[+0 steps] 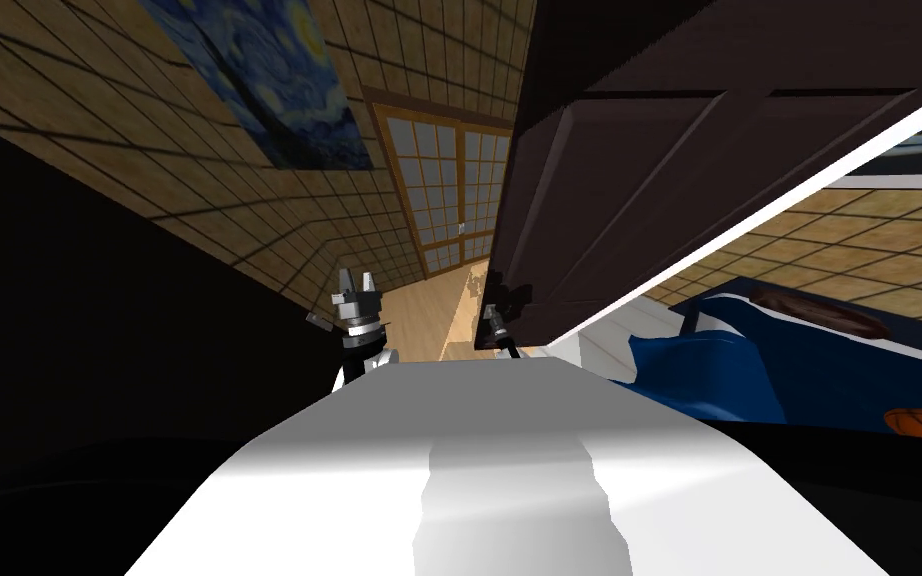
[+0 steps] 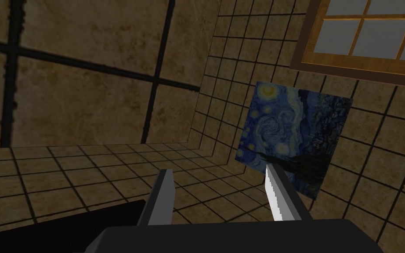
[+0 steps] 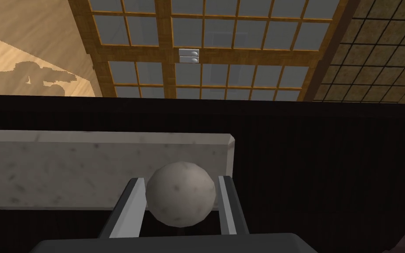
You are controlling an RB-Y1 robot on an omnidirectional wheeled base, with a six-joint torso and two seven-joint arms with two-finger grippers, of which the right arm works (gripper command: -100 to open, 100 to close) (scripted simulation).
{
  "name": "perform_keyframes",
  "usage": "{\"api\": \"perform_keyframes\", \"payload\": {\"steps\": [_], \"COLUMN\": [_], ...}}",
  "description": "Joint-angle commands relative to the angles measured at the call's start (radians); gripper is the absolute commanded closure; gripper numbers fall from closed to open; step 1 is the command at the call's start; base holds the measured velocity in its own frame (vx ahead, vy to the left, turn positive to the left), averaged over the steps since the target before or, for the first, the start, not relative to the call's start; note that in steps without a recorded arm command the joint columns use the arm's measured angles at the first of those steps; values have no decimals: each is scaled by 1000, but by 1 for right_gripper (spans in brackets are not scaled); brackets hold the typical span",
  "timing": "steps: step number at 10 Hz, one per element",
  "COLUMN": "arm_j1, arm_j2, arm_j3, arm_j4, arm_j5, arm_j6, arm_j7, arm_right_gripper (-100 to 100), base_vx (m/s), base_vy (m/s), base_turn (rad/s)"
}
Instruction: Push the door open
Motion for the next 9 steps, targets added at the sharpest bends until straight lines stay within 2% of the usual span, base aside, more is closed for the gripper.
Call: {"api": "perform_keyframes", "payload": {"steps": [1,8,9], "arm_j1": [-6,-16,-12], "arm_j2": [-14,-30,-25], "arm_j3": [-25,-118,-107], "arm_j4": [-4,9,3], "arm_j5": [-12,-57,-55], "arm_j6": [6,8,12], "arm_j7": [5,32,28], "arm_right_gripper": [100,100,-100], "base_vx": [181,199,-49], "base_vy": [71,82,103], "base_turn": [-66,-84,-78]}}
